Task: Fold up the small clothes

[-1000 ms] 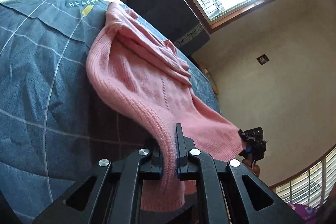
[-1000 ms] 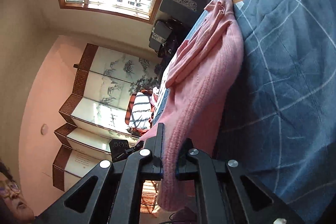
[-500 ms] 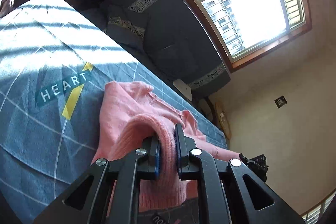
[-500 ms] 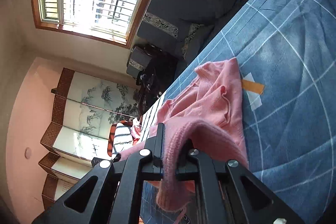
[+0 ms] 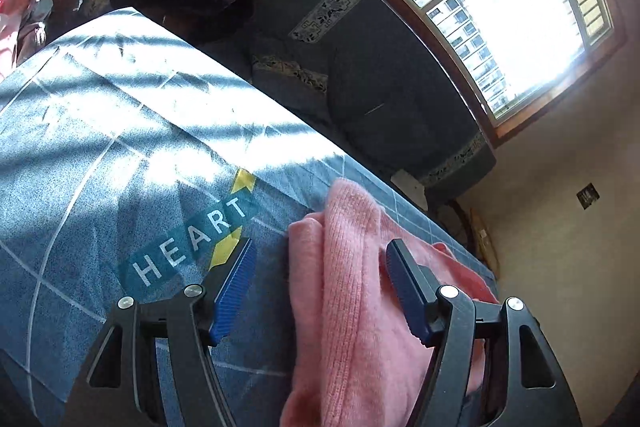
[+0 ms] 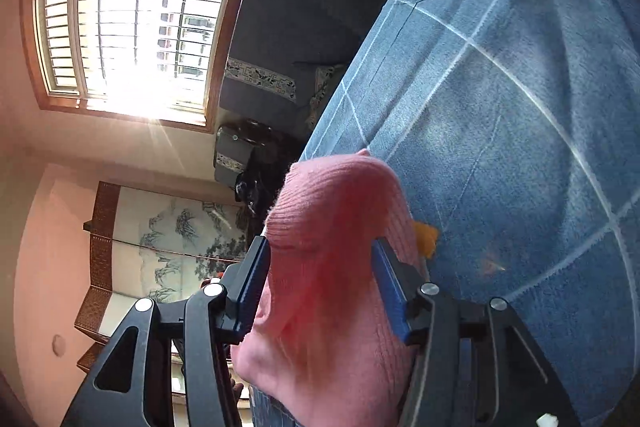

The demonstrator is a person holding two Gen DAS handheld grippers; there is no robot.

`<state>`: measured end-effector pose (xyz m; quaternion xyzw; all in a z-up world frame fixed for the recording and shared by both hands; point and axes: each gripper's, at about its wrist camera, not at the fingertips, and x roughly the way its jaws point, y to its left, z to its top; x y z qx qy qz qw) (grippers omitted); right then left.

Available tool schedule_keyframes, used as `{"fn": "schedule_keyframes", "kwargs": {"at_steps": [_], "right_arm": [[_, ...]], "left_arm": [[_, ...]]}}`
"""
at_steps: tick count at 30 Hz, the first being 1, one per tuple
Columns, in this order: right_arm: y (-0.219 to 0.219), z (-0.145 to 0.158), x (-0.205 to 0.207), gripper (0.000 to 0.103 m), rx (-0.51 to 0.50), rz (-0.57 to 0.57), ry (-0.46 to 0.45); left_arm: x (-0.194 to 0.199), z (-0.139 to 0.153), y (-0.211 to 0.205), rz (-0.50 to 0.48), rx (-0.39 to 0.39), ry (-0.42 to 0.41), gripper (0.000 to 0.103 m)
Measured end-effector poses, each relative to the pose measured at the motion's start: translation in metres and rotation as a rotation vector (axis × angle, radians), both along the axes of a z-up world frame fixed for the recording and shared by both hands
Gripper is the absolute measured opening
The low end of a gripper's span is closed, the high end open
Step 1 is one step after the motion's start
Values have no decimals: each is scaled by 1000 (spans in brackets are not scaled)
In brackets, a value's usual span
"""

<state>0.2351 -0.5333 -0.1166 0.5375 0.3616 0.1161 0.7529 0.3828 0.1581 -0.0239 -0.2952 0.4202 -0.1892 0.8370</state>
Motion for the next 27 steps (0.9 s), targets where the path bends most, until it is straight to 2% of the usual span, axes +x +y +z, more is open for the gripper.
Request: {"fn": "schedule_keyframes", "kwargs": {"at_steps": [3, 6, 8, 11, 13, 14, 15, 16, 17, 19, 20, 23, 27], "right_arm": [[12, -2, -15, 52, -55, 49, 27], [28, 1, -17, 53, -143, 89, 33], [36, 4, -8, 54, -234, 103, 61], [44, 17, 23, 54, -420, 115, 115], [57, 38, 53, 54, -623, 135, 148], [65, 54, 67, 54, -725, 149, 135], [68, 71, 78, 54, -766, 143, 98], [62, 87, 84, 54, -723, 101, 36], [49, 100, 83, 52, -634, 24, -26], [23, 106, 79, 54, -472, -107, -50], [19, 103, 77, 54, -436, -109, -37], [29, 89, 58, 54, -522, -55, 22], [40, 50, 9, 54, -420, 43, 59]], "left_arm": [[-8, -5, -18, -106, -4, 28, 70], [-9, -17, -38, -187, 22, 98, 70], [-12, -23, -49, -221, 21, 110, 70], [-14, -26, -60, -242, 31, 115, 70], [-14, -27, -64, -246, 49, 111, 70], [-14, -27, -66, -247, 65, 112, 70], [-13, -28, -68, -249, 80, 116, 70], [-12, -28, -70, -249, 97, 123, 70], [-8, -29, -71, -247, 120, 133, 70], [-4, -31, -74, -238, 154, 146, 70], [-2, -30, -74, -236, 152, 147, 70], [1, -26, -73, -239, 169, 114, 70], [1, -29, -75, -240, 232, 97, 71]]}}
